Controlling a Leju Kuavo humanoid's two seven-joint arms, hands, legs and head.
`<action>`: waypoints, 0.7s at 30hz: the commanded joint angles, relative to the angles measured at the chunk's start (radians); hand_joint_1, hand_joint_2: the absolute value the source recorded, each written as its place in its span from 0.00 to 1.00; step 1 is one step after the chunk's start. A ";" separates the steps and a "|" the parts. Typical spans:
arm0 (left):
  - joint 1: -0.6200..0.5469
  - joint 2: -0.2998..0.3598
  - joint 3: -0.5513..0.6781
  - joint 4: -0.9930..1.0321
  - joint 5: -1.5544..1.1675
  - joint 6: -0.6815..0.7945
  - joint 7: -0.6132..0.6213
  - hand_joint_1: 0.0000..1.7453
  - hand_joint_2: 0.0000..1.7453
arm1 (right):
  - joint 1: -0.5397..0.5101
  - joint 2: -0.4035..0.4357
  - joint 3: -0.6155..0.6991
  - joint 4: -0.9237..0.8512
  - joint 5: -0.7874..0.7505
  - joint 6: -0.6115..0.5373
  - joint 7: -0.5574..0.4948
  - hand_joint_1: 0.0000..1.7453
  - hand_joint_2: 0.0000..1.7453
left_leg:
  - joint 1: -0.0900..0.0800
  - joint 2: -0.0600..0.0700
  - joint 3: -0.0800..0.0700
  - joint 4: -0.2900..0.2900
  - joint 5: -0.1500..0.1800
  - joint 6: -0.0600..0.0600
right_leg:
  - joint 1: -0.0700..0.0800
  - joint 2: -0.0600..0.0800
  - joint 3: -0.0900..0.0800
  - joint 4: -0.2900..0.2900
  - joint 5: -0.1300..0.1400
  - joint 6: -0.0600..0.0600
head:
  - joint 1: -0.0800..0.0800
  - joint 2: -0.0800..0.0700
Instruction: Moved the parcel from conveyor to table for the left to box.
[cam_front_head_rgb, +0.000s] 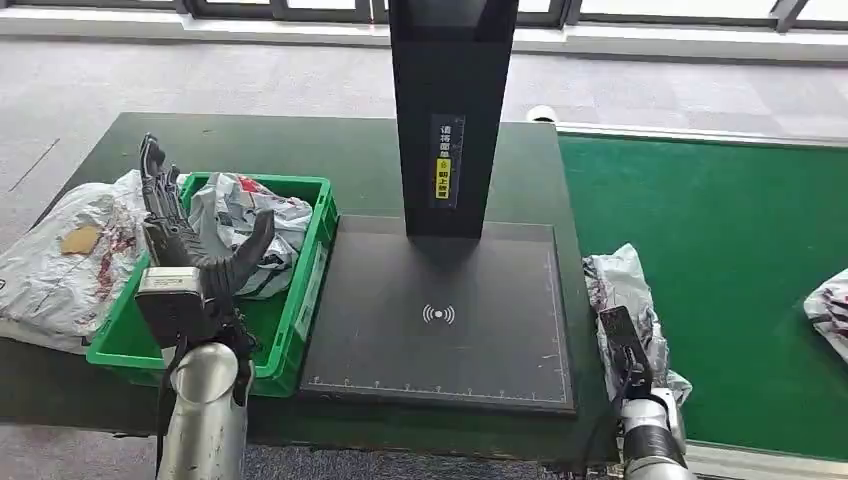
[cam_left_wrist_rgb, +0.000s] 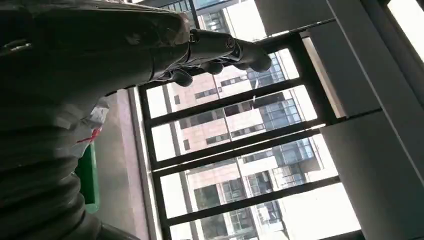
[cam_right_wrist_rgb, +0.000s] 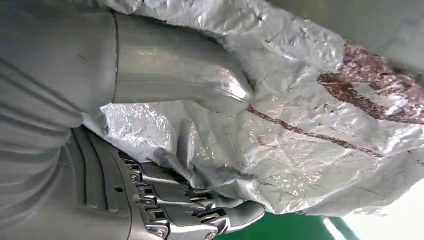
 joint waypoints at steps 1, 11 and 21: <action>-0.009 0.003 0.016 0.054 -0.016 0.004 0.005 0.00 1.00 | -0.009 -0.004 0.100 0.052 -0.030 0.042 -0.002 0.00 1.00 | 0.001 0.001 0.002 -0.001 0.000 -0.001 | 0.001 0.000 0.002 -0.001 0.000 -0.001 | 0.000 0.000; -0.006 0.003 0.017 0.055 -0.022 0.009 0.007 0.00 1.00 | -0.007 -0.010 0.119 0.051 -0.044 0.052 0.004 1.00 1.00 | 0.001 0.001 0.001 -0.001 0.000 -0.001 | 0.001 0.000 0.001 -0.001 0.001 -0.001 | 0.000 0.000; 0.009 0.003 0.017 0.041 -0.035 0.022 0.008 0.00 1.00 | 0.000 -0.009 0.161 0.042 -0.089 0.054 0.007 1.00 1.00 | 0.001 0.000 0.003 -0.002 0.000 -0.001 | 0.001 -0.001 0.003 -0.003 0.000 -0.001 | 0.000 0.000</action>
